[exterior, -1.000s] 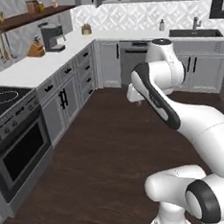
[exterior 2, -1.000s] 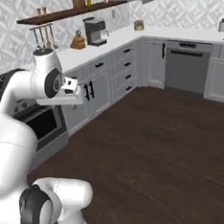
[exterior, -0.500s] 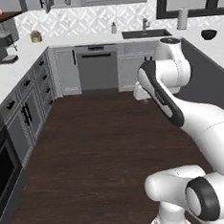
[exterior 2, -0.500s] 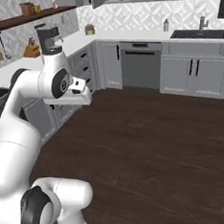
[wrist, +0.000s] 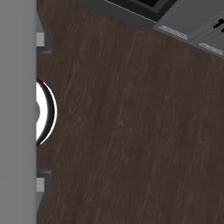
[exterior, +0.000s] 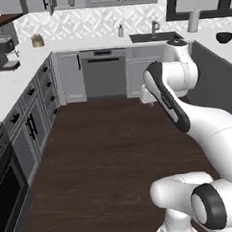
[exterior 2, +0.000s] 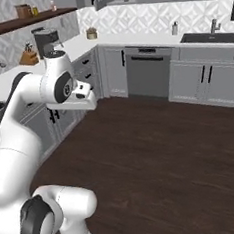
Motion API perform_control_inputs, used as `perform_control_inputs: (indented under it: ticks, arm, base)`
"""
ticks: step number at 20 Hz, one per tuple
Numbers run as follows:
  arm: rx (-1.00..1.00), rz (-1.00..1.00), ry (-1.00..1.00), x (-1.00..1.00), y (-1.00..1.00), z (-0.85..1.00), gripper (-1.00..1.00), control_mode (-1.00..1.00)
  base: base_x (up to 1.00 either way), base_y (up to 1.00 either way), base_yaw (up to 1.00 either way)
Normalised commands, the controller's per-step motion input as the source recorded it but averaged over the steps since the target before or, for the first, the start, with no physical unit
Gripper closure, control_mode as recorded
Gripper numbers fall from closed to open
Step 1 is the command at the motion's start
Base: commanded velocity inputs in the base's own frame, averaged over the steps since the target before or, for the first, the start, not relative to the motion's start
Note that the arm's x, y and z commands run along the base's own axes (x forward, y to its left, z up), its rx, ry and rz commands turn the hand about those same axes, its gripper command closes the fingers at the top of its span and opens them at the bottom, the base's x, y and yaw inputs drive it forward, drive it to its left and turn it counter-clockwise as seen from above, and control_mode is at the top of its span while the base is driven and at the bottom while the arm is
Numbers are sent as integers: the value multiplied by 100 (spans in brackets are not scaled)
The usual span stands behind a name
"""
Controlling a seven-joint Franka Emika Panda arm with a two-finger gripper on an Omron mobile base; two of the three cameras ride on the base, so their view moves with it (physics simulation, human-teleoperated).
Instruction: Gather all objects into one cabinet and sort the glasses and bowls to opposite sides.
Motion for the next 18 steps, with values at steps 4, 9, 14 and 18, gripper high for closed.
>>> perform_control_inputs:
  ticks: [4, 9, 14, 18]
  arm:
    - [0, 0, 0, 0, 0, 0, -100, 100]
    - [0, 0, 0, 0, 0, 0, -100, 100]
    - [0, 0, 0, 0, 0, 0, -100, 100]
    - [0, 0, 0, 0, 0, 0, -100, 100]
  base:
    - [72, 3, -32]
    - [63, -2, -45]
    - [67, 65, -24]
    - [64, 74, -16]
